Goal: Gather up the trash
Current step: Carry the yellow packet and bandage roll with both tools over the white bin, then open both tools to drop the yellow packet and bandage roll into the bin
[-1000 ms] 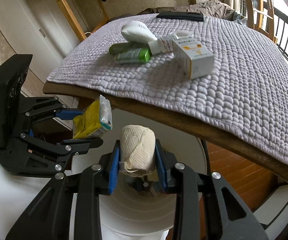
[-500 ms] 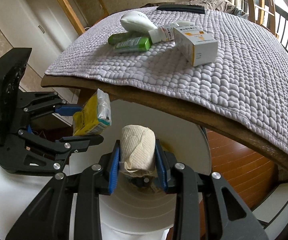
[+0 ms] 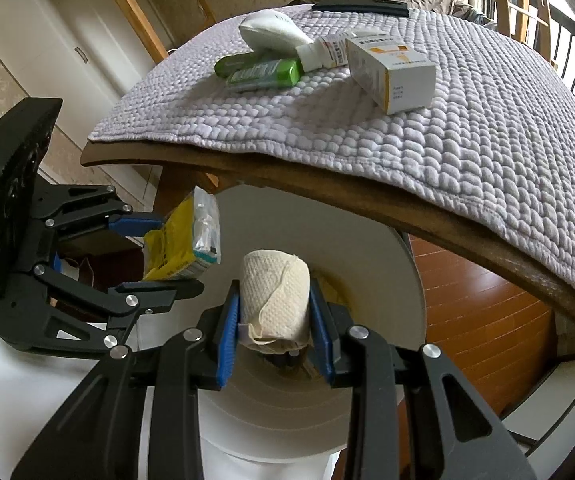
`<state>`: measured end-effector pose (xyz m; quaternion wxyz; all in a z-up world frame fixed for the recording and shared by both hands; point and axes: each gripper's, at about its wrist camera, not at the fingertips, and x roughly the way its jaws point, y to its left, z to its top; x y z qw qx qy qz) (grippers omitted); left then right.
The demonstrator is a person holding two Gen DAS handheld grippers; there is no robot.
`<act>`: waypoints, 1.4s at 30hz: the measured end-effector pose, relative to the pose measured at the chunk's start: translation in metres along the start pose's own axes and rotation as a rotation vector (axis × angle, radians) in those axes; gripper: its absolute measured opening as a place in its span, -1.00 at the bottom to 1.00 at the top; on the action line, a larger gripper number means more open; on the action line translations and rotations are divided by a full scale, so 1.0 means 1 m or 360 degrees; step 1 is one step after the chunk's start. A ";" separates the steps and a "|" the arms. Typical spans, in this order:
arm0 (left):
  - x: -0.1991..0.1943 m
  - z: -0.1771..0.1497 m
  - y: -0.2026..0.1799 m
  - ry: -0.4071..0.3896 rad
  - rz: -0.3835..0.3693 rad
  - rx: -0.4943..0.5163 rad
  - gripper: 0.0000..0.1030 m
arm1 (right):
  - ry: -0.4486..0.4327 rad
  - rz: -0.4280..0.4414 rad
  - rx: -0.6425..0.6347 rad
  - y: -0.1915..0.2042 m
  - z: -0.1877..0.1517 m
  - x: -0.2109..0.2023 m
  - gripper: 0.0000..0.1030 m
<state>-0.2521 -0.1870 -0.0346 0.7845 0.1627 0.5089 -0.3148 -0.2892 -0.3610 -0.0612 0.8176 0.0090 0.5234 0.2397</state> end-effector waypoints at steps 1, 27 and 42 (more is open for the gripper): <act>0.001 0.000 0.000 0.0005 0.0001 -0.0002 0.05 | 0.0001 -0.0002 0.0002 0.000 0.000 0.000 -0.38; 0.040 0.001 -0.003 0.0131 0.0064 -0.0088 0.05 | 0.0092 -0.0035 0.0030 -0.002 -0.014 0.029 -0.38; 0.049 -0.005 -0.003 0.0174 0.0076 -0.0097 0.05 | 0.0156 -0.0035 0.0034 0.004 -0.017 0.044 -0.38</act>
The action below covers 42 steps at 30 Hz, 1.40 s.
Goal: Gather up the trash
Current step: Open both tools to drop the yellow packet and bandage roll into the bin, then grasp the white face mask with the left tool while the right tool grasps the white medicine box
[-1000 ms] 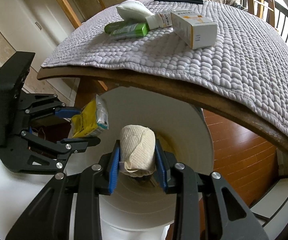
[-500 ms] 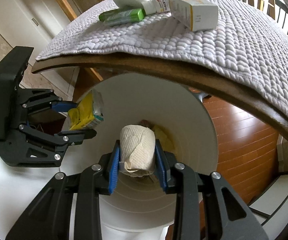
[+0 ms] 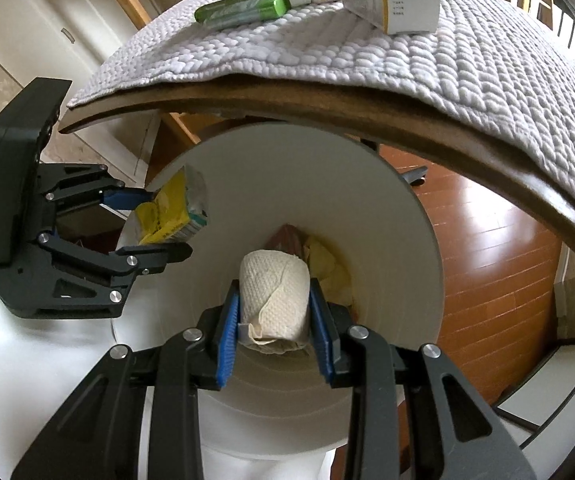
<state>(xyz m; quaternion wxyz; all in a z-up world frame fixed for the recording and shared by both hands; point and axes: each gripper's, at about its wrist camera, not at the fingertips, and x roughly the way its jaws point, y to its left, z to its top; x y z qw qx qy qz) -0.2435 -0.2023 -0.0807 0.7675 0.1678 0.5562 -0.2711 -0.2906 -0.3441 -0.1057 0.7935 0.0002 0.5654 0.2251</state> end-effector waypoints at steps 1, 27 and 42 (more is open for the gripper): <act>0.000 0.000 0.000 0.0001 0.0001 0.0000 0.05 | 0.0002 -0.0001 0.0001 0.001 -0.001 0.000 -0.38; -0.077 0.000 0.018 -0.0276 -0.0024 0.0083 0.83 | -0.0343 -0.0156 -0.0078 0.007 0.027 -0.065 0.77; -0.110 0.098 0.071 -0.0636 0.0233 0.0065 0.97 | -0.0604 -0.0324 0.0021 -0.026 0.100 -0.078 0.92</act>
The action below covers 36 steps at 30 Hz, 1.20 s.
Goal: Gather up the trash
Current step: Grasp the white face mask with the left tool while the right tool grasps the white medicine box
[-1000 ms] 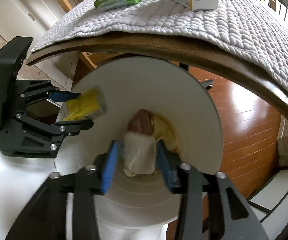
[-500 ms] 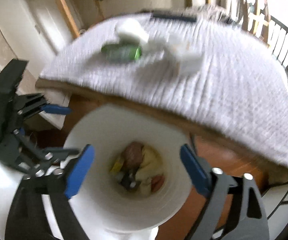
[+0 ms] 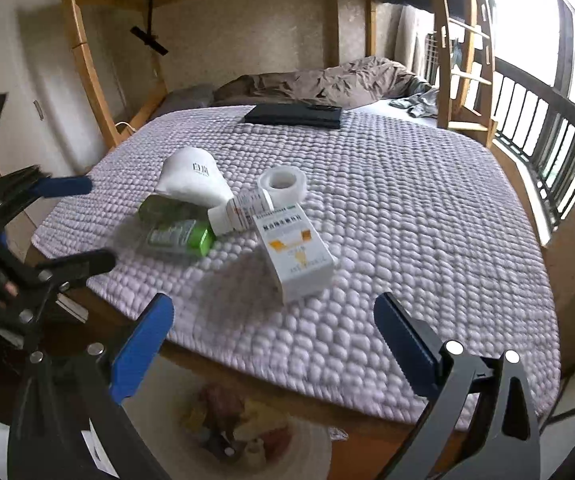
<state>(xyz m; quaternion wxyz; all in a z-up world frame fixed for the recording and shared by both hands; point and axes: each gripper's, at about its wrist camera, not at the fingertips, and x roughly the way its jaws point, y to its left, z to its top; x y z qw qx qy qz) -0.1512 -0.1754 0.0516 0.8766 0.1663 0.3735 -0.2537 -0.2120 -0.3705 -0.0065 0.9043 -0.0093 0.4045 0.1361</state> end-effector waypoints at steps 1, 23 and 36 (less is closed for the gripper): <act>0.006 0.005 0.005 0.0009 0.0002 -0.0005 0.97 | 0.0010 0.0011 0.0008 -0.001 0.004 0.006 0.92; 0.092 0.041 0.043 0.0156 -0.0135 -0.0104 0.97 | 0.0114 0.0030 0.0094 -0.007 0.030 0.078 0.79; 0.096 0.044 0.032 0.0134 -0.0087 -0.0002 0.62 | 0.0093 -0.0085 0.0190 -0.009 0.037 0.092 0.75</act>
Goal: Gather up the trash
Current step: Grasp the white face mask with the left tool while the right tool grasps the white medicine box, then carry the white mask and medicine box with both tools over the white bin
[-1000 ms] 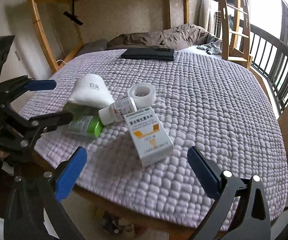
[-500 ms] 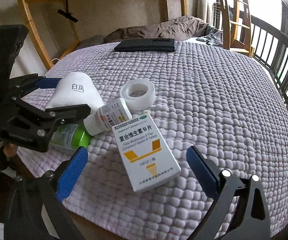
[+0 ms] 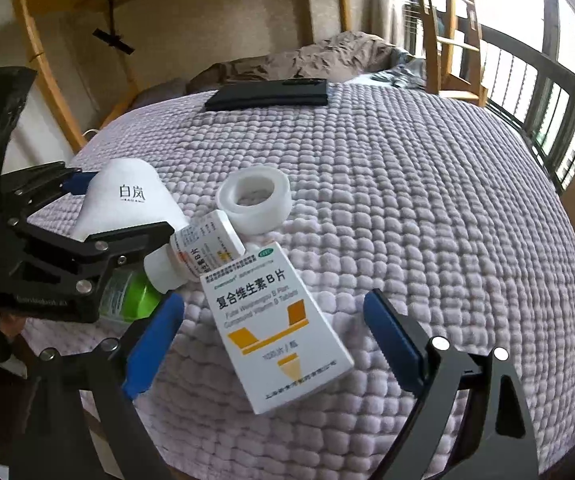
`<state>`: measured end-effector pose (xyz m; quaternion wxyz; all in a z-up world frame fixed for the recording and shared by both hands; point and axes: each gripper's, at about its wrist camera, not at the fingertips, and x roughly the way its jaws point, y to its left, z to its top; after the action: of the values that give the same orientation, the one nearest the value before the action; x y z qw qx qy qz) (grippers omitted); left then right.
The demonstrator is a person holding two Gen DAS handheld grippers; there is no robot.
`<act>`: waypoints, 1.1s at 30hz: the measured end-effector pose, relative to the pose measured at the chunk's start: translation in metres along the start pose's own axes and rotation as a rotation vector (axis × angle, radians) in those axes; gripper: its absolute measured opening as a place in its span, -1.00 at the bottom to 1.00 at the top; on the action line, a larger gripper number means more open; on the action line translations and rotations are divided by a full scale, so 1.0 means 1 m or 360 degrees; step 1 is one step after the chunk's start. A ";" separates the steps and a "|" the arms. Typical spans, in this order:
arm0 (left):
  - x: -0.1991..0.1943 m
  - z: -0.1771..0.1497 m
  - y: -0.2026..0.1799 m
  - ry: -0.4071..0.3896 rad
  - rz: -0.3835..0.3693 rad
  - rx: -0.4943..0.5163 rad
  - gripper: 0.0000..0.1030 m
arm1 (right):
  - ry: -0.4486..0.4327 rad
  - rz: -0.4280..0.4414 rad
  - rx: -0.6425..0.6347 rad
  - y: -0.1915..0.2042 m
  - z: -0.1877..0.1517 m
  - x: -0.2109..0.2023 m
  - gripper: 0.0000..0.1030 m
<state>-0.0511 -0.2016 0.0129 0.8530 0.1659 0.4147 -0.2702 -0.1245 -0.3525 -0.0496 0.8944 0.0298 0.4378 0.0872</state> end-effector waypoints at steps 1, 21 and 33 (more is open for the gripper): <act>0.000 0.001 -0.001 -0.0005 0.0003 0.0010 0.57 | -0.0006 -0.0014 0.0020 0.001 -0.001 0.000 0.75; -0.016 -0.005 0.003 -0.0049 0.0010 -0.0019 0.27 | -0.0034 -0.0012 0.0044 -0.011 -0.009 -0.011 -0.19; -0.022 -0.010 0.018 -0.0041 -0.0011 -0.0143 0.20 | -0.0021 0.0031 -0.0006 -0.012 -0.010 -0.014 -0.17</act>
<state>-0.0575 -0.1752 0.0255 0.8639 0.1225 0.4158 -0.2563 -0.1398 -0.3673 -0.0465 0.8964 0.0328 0.4314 0.0964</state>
